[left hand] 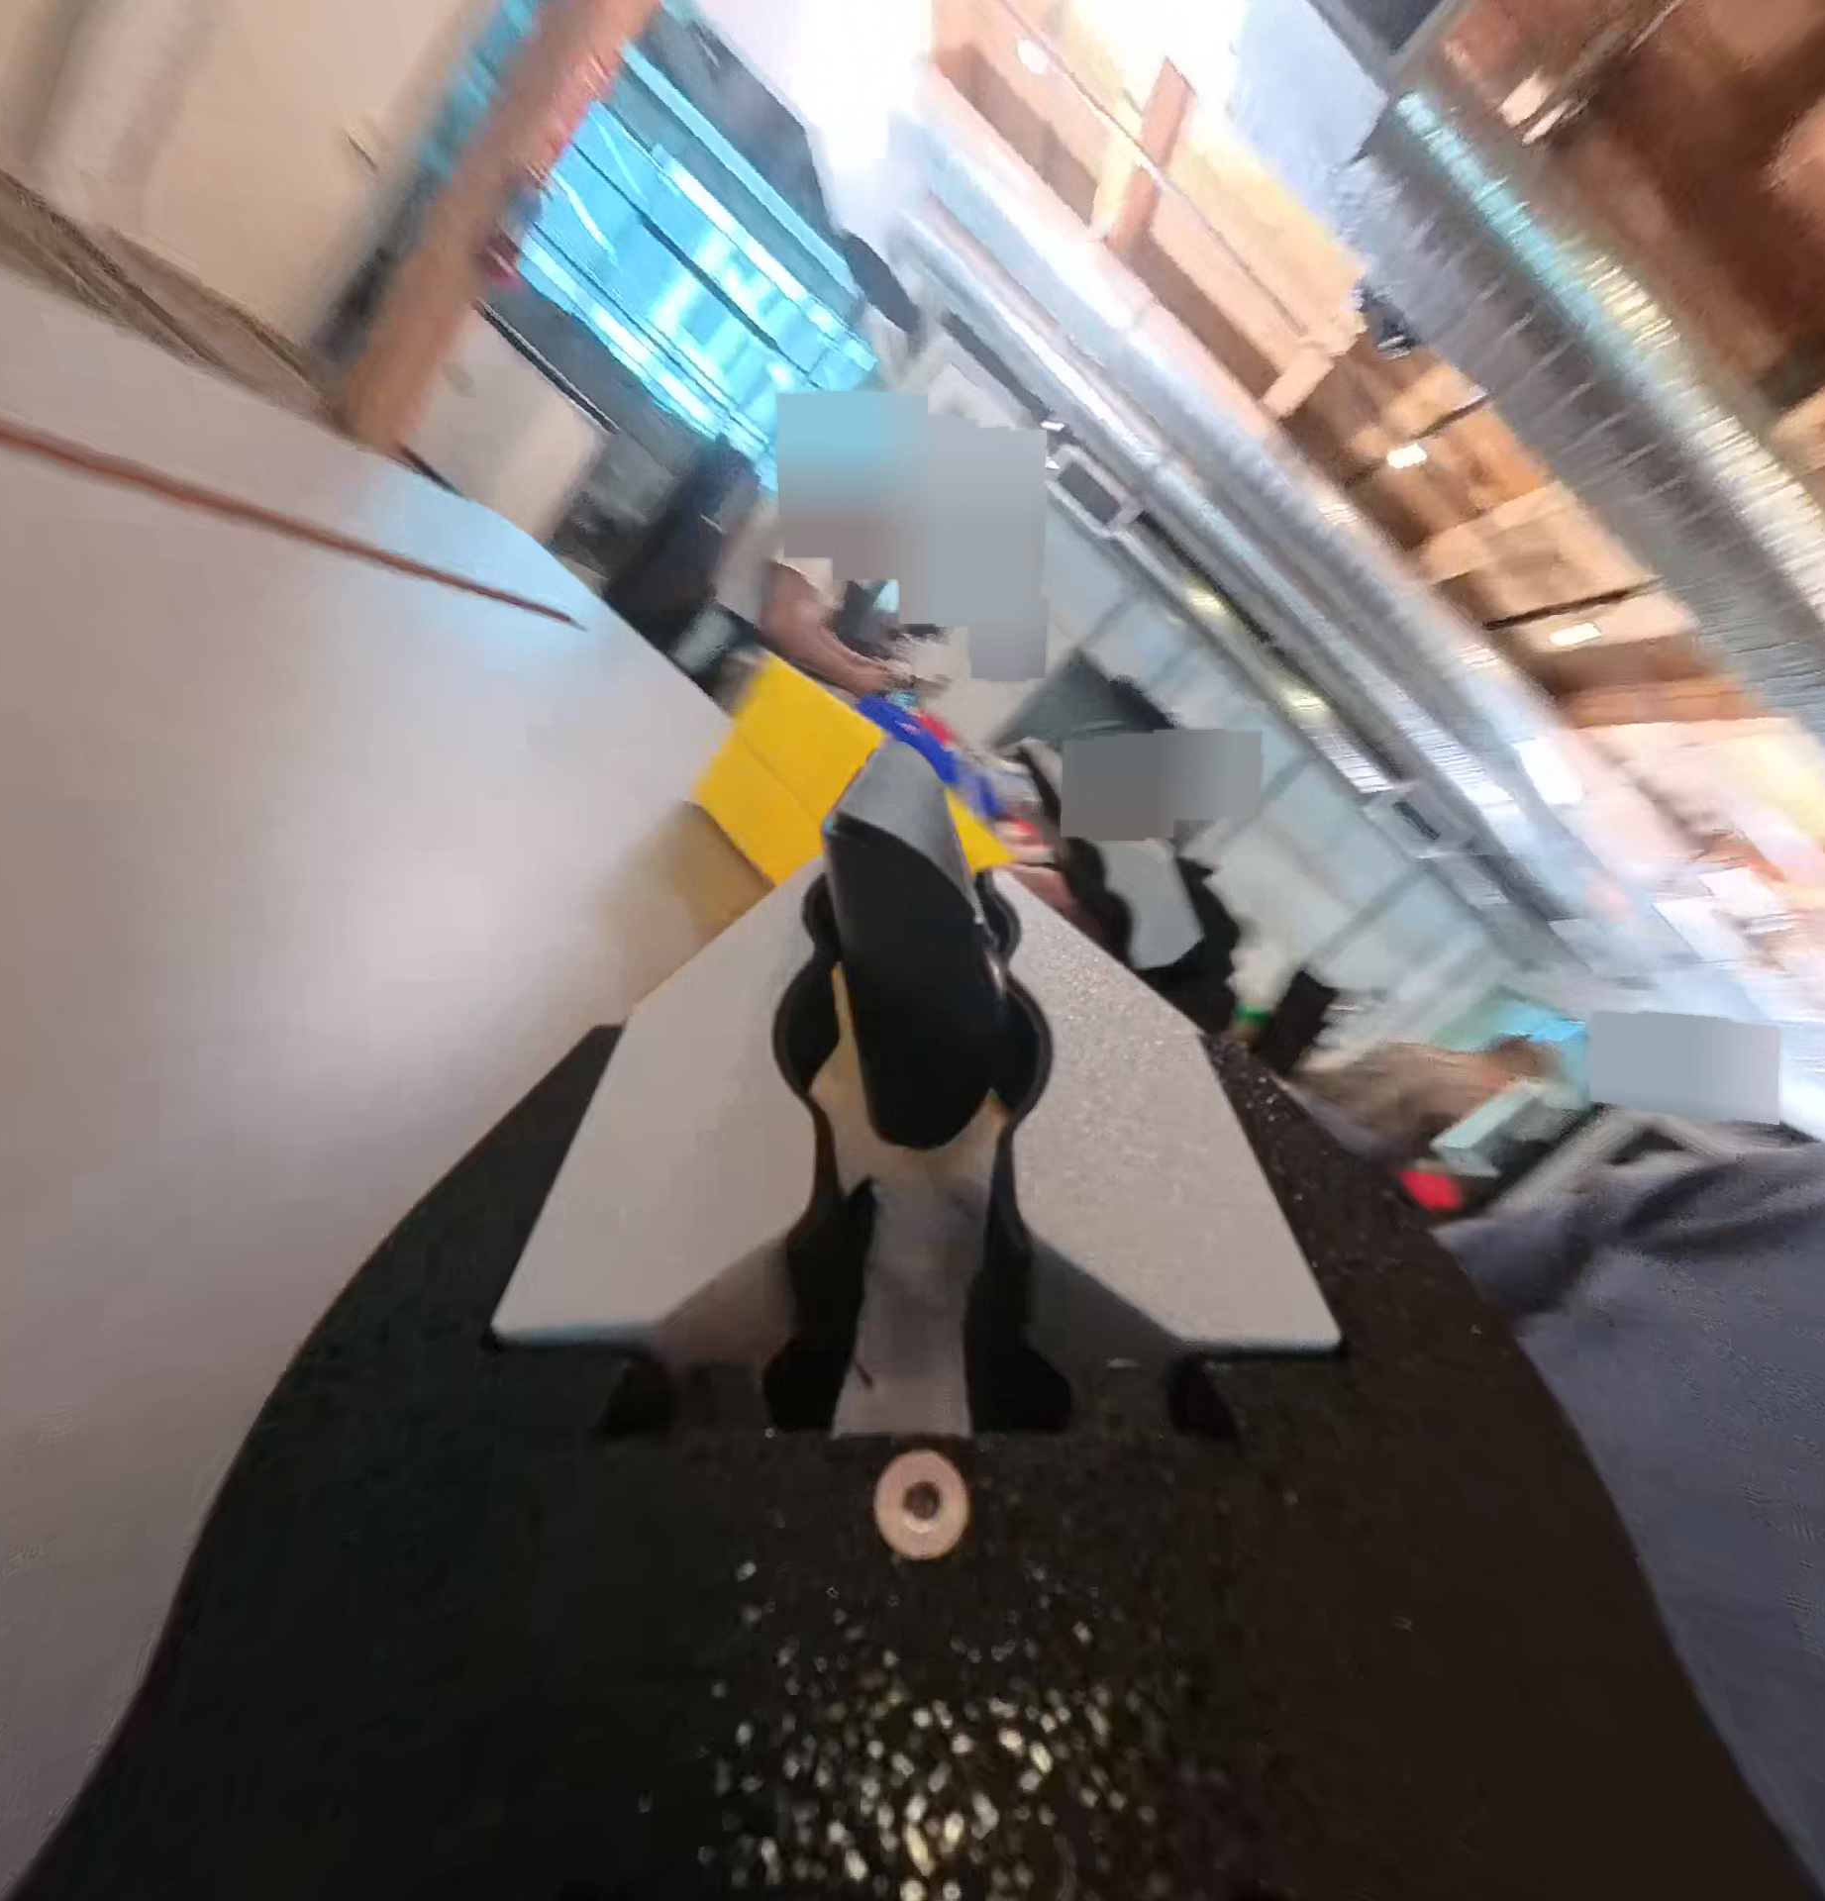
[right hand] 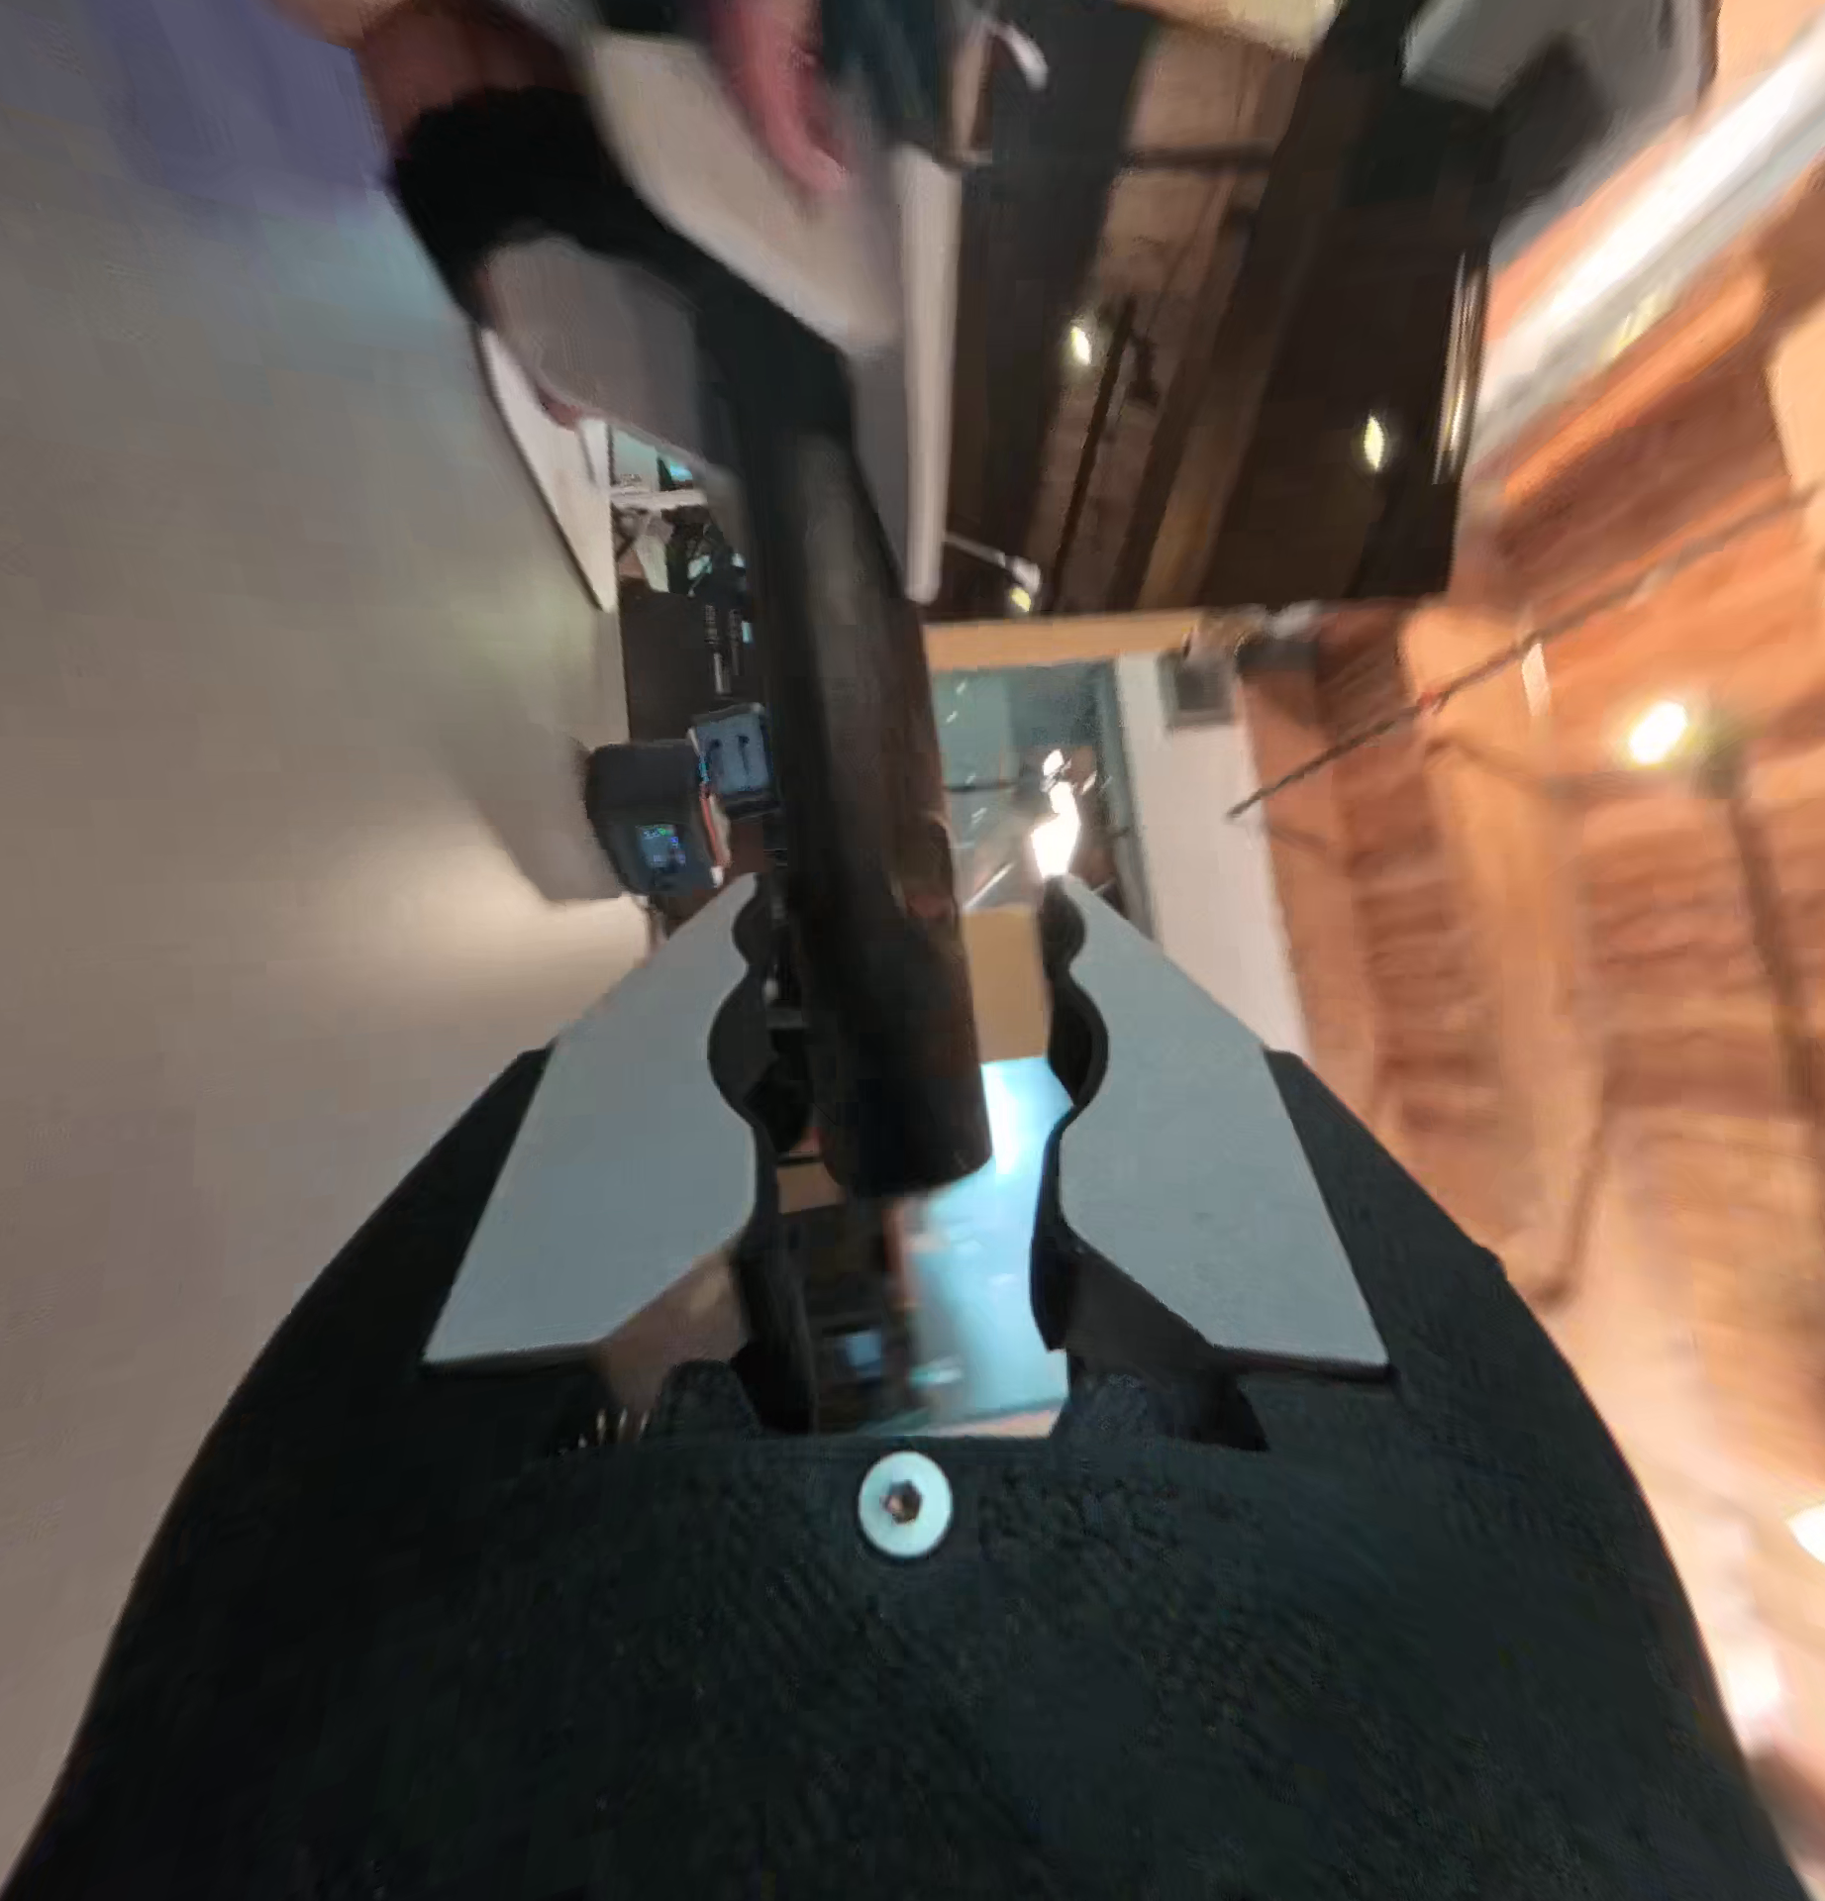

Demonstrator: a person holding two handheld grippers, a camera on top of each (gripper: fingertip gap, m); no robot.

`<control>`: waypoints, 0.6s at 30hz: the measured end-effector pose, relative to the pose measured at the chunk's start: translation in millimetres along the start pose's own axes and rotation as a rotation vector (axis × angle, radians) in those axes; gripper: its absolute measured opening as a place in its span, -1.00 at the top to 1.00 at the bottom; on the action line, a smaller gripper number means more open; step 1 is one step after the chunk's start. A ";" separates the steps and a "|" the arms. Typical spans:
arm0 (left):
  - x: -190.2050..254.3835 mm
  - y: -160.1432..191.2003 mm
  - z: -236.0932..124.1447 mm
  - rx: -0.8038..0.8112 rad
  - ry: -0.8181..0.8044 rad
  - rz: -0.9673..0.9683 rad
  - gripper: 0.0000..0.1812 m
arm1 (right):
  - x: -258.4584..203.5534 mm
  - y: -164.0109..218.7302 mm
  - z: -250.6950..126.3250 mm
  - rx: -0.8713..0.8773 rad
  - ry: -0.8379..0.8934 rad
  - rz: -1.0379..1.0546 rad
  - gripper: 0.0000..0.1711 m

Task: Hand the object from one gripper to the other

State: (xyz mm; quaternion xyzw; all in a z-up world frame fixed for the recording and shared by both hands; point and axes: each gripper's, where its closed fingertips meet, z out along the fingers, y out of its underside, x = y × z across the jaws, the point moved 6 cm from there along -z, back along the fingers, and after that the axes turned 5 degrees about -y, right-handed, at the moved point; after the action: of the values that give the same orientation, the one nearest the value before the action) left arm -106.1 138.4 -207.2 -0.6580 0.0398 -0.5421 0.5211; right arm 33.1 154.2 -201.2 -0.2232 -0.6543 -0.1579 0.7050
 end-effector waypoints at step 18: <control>45.4 66.4 31.4 -0.026 -0.631 2.588 0.75 | -3.8 19.8 18.1 0.607 -0.963 2.461 0.46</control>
State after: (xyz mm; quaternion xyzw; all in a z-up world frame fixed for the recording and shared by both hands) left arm -29.8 100.4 -220.9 -0.2476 0.5157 0.5156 0.6379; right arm 27.6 180.3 -206.3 -0.5283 -0.2207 0.8121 0.1124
